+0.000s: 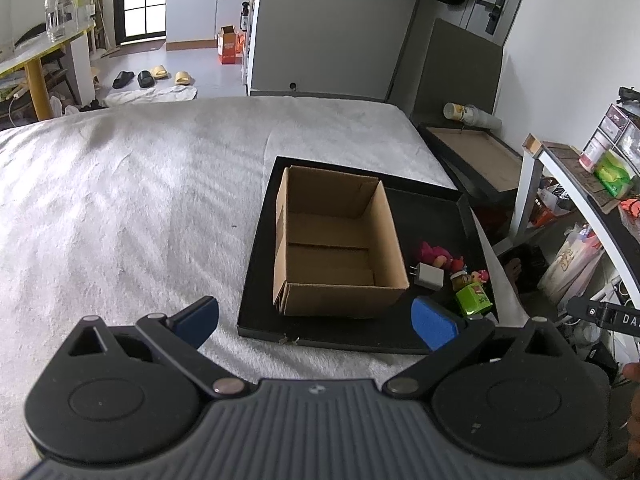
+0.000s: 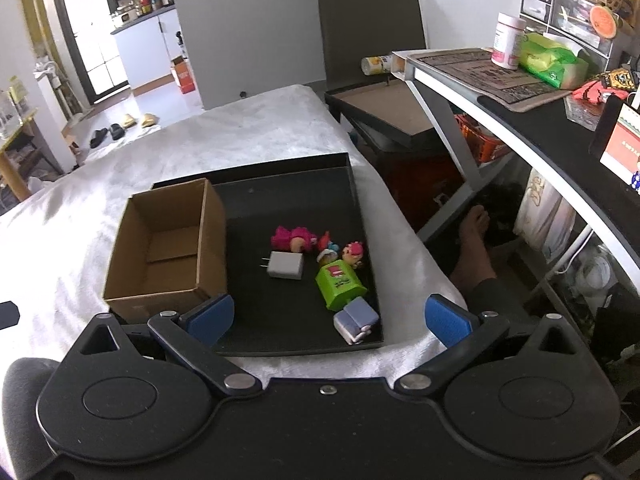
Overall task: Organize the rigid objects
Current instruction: 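Move the left tool toward the cardboard box while the right tool approaches the blue-grey figure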
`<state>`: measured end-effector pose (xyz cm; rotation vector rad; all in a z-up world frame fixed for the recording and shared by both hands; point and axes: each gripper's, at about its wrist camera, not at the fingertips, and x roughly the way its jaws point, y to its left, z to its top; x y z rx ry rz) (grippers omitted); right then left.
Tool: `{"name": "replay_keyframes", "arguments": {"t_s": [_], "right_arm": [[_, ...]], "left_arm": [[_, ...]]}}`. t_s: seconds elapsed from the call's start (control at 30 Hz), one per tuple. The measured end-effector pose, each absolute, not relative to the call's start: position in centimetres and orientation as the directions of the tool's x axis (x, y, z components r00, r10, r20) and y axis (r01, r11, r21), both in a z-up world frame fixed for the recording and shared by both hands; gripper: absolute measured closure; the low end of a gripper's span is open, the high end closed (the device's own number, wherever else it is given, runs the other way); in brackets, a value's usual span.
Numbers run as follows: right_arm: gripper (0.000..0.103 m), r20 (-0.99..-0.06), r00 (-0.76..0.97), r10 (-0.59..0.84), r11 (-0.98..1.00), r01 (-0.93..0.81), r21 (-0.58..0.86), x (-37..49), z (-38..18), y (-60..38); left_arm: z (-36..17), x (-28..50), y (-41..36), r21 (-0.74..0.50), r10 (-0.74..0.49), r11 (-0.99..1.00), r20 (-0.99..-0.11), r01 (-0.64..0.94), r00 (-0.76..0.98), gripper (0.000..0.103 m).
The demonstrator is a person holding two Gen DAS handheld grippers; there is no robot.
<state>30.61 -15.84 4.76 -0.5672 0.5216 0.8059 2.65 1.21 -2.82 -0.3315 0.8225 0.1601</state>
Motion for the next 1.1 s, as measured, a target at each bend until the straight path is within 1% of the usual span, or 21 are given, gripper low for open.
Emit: {"name": "replay_keyframes", "arguments": {"t_s": [0.23,0.8,1.1], "right_arm": [[0.0,-0.641,0.596,0.483,0.567,-0.771,-0.289,31.7,3.8,-14.9],[0.0,-0.729,0.543,0.417,0.6,-0.767,-0.228,35.5,1.4,-13.6],[0.0,-0.776,0.505,0.377,0.609,-0.767,-0.202,37.9,-0.2,-12.4]], "left_arm": [[-3.8,4.0,0.6,-0.176,0.048,0.946,-0.753,-0.271,0.657,0.001],[-7.2,7.8,2.2,-0.218,0.022,0.92,-0.802,-0.326,0.596,0.002],[-9.3,10.0,3.1,-0.217,0.027,0.911,-0.817,-0.351,0.576,0.003]]}}
